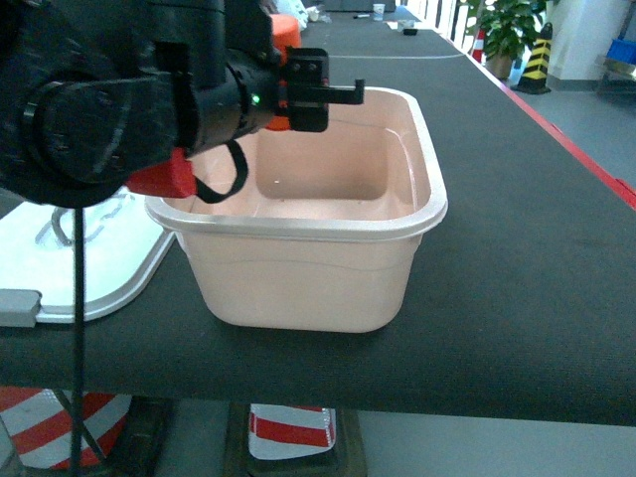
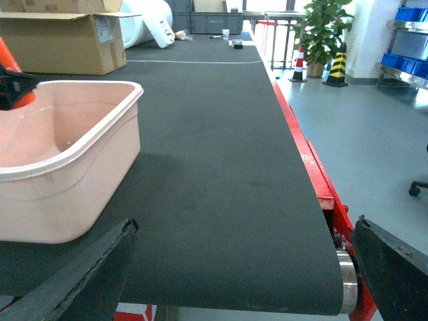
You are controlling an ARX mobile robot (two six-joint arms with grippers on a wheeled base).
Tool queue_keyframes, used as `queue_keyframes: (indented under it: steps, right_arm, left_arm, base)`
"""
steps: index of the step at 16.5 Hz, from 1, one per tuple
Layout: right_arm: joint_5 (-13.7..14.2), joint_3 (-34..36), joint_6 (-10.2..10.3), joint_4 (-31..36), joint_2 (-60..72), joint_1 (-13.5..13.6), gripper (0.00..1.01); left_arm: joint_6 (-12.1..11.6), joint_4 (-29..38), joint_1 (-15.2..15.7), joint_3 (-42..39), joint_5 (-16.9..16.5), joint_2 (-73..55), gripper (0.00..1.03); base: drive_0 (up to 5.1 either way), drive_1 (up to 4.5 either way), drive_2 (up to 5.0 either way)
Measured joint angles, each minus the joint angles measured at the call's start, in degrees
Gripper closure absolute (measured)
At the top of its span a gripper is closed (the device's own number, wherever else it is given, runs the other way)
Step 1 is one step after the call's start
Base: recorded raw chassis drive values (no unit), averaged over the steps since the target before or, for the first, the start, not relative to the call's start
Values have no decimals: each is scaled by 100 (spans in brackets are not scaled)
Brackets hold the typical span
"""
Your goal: Pick capacitor and pack into box
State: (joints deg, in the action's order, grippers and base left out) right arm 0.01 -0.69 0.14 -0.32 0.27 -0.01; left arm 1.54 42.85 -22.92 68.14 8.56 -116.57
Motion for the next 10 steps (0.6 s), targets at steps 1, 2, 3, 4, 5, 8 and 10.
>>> queue_keyframes:
  steps: [1,2,3,4,5,8,10]
  right_arm:
    - [0,0,0,0,0,0,3]
    - [0,0,0,0,2,0,3]
    - [0,0,0,0,0,0,3]
    - [2,0,0,0,2,0,3]
    - [2,0,0,2,2,0,3]
    - [2,0,0,0,2,0,3]
    - [0,0,0,0,2,0,3]
  left_arm:
    - [7,4,-17,83,-31,-87,59]
    - [15,31,-35,138,-72,-157,58]
    - [26,59,-50,136,-72,-177,55]
    - [26,63,-66,131,-72,-184,53]
    - [24,122,-81,111,-90,-184,49]
    - [-11,275,-109,13,-55,-101,38]
    - [-48,317,-105,-17,13,35,23]
  base:
    - [0,0,0]
    - [0,0,0]
    - [0,0,0]
    - [0,0,0]
    - [0,0,0]
    - [0,0,0]
    - [0,0,0]
